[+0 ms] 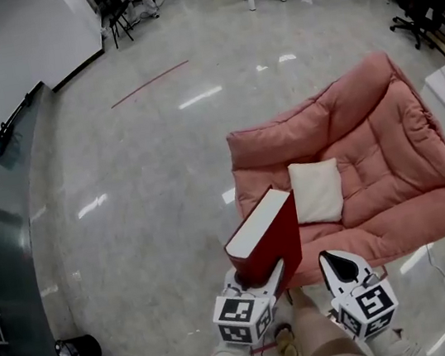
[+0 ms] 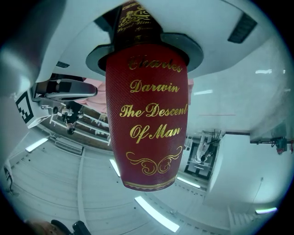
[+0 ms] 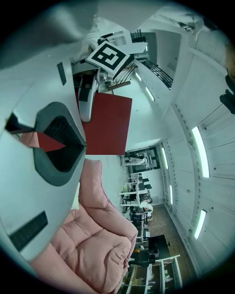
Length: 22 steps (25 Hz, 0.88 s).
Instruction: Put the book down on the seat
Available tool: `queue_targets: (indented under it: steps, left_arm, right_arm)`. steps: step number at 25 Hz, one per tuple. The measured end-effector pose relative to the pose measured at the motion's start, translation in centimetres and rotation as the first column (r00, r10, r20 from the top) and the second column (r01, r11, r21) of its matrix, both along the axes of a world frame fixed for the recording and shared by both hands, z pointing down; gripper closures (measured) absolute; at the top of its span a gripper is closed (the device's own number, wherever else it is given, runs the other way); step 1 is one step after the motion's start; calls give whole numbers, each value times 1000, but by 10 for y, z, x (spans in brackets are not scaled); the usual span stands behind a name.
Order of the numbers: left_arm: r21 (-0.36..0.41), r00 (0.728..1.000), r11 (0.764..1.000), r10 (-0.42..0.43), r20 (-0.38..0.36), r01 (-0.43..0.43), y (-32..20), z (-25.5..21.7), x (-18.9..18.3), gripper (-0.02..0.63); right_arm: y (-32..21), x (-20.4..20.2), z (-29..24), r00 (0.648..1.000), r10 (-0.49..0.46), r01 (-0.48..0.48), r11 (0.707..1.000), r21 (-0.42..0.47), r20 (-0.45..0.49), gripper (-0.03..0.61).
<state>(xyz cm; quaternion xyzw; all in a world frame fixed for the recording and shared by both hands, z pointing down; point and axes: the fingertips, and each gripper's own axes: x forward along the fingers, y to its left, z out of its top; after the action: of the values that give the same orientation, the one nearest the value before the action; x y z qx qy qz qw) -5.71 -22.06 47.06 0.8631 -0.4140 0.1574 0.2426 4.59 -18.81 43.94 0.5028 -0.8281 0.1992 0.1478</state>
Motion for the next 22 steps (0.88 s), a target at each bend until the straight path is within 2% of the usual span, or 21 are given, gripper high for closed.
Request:
queue_targets:
  steps: [10, 22]
  left_arm:
    - [-78, 998, 995, 59, 37, -56, -62, 63, 37, 364]
    - [-199, 990, 973, 132, 48, -120, -113, 135, 59, 364]
  right_arm:
    - [-53, 23, 52, 999, 46, -44, 997, -70, 26, 578]
    - [-89, 39, 106, 996, 79, -71, 987, -144, 50, 578]
